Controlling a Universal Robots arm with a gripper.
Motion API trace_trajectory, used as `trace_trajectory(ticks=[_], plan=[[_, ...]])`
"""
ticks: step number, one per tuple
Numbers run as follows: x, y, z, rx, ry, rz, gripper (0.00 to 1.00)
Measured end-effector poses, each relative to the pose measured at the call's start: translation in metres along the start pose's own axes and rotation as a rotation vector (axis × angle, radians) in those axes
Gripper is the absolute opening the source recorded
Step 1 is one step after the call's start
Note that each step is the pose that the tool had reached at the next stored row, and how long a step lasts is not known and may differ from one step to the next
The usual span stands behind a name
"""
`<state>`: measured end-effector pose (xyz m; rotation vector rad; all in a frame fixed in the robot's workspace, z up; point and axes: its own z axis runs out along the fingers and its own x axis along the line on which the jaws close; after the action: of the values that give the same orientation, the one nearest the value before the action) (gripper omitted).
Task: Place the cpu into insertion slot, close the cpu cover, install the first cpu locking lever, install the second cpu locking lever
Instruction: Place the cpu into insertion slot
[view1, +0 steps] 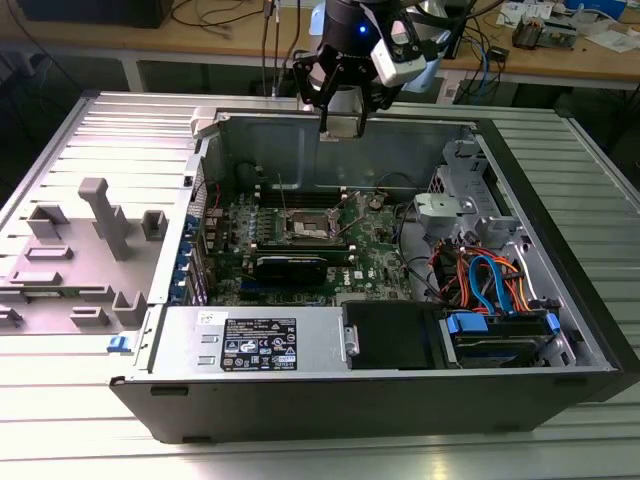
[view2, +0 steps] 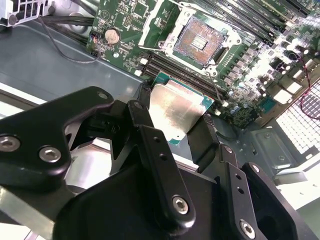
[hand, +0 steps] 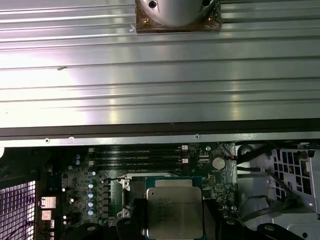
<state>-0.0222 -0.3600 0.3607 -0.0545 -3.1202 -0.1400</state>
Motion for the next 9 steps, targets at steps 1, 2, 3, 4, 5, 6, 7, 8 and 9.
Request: trace_trajectory(ticks=[1, 2, 3, 4, 5, 6, 7, 8, 9], plan=[[0.0000, 0.0000, 0.0000, 0.0000, -0.0003, 0.004, 0.54], [0.0000, -0.0001, 0.0001, 0.0000, -0.0008, 0.008, 0.54], [0.0001, -0.0005, 0.0001, -0.0001, -0.0011, 0.012, 0.54], [0.0001, -0.0014, 0.0000, 0.0001, -0.0011, 0.013, 0.54], [0.0000, -0.0028, -0.0001, 0.0001, -0.0011, 0.013, 0.54], [-0.0001, -0.0044, -0.0001, -0.0001, -0.0012, 0.013, 0.54], [-0.0001, -0.0065, -0.0002, -0.0001, -0.0012, 0.013, 0.54], [-0.0002, -0.0076, -0.0002, -0.0001, -0.0012, 0.013, 0.54], [-0.0002, -0.0080, -0.0002, -0.0002, -0.0013, 0.013, 0.54]])
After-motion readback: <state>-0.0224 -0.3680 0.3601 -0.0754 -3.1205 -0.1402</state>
